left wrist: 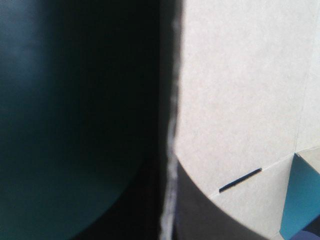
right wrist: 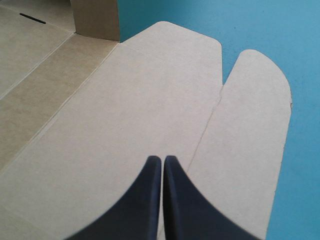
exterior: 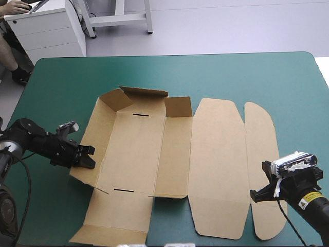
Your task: Fold the box
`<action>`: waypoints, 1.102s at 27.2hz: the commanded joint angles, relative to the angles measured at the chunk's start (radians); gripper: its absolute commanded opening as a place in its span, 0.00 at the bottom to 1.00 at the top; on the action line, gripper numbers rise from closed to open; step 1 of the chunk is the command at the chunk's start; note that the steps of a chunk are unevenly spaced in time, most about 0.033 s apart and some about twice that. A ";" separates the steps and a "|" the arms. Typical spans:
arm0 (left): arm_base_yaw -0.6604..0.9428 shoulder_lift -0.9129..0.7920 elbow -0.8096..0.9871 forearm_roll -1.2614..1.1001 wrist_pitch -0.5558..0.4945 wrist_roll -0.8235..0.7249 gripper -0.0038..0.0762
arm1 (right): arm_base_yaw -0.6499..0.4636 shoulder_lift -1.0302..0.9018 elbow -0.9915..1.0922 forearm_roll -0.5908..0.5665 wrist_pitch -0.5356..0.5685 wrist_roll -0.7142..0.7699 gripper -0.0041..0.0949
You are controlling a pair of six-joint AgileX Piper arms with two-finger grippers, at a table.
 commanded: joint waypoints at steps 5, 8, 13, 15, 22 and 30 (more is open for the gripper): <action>-0.231 -0.032 -0.316 0.416 0.088 -0.266 0.04 | -0.006 0.002 -0.025 -0.010 -0.065 -0.026 0.04; -0.367 -0.001 -0.424 0.637 0.081 -0.366 0.04 | -0.006 0.002 -0.025 -0.010 -0.065 -0.029 0.04; -0.493 0.097 -0.582 0.879 0.081 -0.511 0.04 | -0.006 0.004 -0.025 -0.006 -0.025 -0.029 0.04; -0.533 0.138 -0.636 0.913 0.081 -0.504 0.04 | -0.006 0.004 -0.025 -0.006 0.008 -0.029 0.04; -0.731 0.244 -0.739 1.209 0.058 -0.391 0.04 | -0.006 0.004 -0.025 -0.002 0.063 -0.029 0.04; -0.957 0.242 -0.734 1.531 -0.101 -0.372 0.04 | -0.006 0.004 -0.025 -0.002 0.061 -0.029 0.04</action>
